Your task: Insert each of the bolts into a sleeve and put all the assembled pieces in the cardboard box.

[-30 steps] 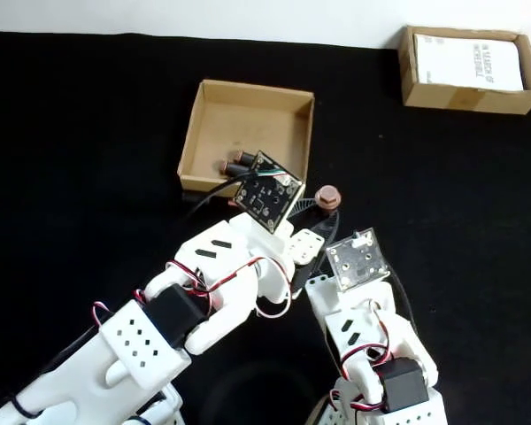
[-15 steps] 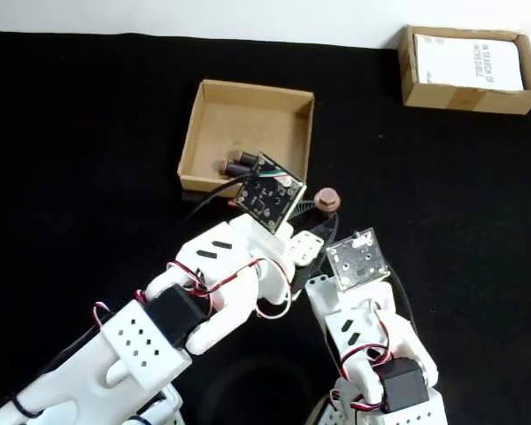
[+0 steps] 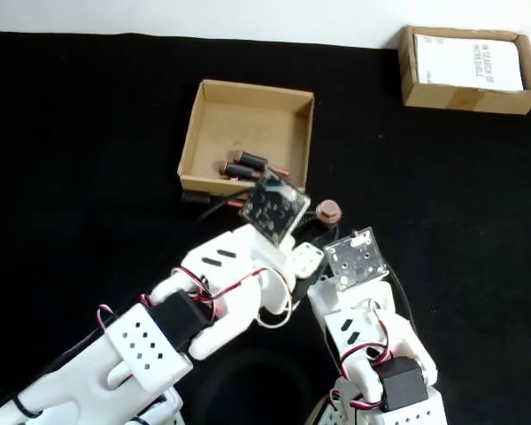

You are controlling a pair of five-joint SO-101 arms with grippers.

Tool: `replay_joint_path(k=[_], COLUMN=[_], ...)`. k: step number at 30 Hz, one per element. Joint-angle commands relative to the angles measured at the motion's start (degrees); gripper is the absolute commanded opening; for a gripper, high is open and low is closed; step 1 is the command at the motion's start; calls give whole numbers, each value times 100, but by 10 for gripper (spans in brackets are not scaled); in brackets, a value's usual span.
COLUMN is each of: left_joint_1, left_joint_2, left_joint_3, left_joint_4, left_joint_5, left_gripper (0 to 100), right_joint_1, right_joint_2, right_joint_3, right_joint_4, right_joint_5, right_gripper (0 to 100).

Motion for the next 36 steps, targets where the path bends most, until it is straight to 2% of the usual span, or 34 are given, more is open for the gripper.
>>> replay_joint_path(k=[1, 7, 11, 16, 22, 28, 36], left_joint_1=[57, 48, -259, -514, -523, -611, -1130], left_joint_2=[-4, 13, 40, 13, -4, -4, -558], left_joint_3=[163, 453, 435, 541, 831, 453, 321], left_joint_4=[-193, -1354, -1908, -1916, -1890, -1925, -1890], left_joint_5=[35, -18, -35, -703, -730, -765, -1292], left_gripper=[8, 8, 8, 8, 8, 8, 8], right_joint_1=[-22, -31, -31, -31, -31, -31, -22], right_joint_2=[13, 13, 13, 13, 13, 66, 1763], right_joint_3=[-207, -207, -207, -207, -207, -154, -549], right_joint_4=[-110, -92, -84, -84, -84, 171, 22], right_joint_5=[18, 18, 18, 18, 18, 18, 9], right_gripper=[7, 7, 7, 7, 7, 7, 7])
